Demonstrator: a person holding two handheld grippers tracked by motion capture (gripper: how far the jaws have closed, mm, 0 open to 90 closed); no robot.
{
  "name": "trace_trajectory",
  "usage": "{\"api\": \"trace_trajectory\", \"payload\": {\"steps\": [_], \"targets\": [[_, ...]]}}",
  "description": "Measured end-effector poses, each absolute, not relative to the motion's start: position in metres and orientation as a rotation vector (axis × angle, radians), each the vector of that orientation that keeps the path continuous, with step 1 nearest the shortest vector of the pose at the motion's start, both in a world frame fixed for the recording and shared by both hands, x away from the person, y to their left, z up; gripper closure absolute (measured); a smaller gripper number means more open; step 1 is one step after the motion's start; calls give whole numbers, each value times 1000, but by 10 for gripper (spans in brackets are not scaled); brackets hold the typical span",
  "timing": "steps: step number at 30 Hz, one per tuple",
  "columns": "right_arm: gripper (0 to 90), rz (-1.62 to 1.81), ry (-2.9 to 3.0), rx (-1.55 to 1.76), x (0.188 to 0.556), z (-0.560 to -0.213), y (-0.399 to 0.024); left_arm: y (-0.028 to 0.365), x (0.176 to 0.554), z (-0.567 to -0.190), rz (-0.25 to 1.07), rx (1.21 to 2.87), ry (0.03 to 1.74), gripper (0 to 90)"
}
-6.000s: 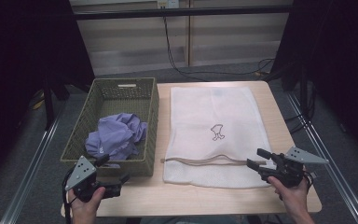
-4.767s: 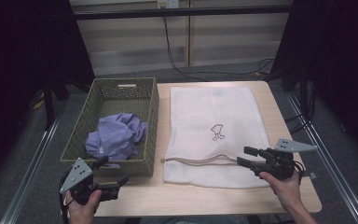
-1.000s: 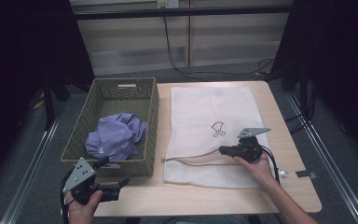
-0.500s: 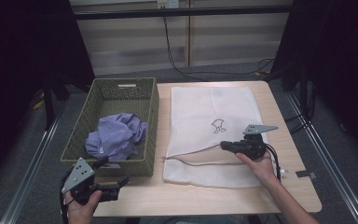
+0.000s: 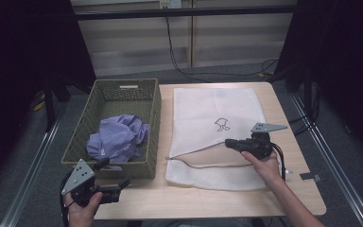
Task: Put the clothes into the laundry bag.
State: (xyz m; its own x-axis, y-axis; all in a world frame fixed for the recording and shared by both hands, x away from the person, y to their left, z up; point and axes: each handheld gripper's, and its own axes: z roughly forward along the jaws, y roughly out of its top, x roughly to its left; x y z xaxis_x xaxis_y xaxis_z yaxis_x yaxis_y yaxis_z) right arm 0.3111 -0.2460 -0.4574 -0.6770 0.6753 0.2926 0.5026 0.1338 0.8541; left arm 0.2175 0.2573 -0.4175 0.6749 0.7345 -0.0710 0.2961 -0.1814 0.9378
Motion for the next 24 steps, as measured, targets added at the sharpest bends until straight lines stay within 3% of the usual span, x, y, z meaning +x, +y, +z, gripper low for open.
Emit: {"api": "trace_trajectory", "payload": {"steps": [24], "targets": [[885,1675,2150,1160,323,-427,-246,257,223,-417,470,1753,844,47]]}}
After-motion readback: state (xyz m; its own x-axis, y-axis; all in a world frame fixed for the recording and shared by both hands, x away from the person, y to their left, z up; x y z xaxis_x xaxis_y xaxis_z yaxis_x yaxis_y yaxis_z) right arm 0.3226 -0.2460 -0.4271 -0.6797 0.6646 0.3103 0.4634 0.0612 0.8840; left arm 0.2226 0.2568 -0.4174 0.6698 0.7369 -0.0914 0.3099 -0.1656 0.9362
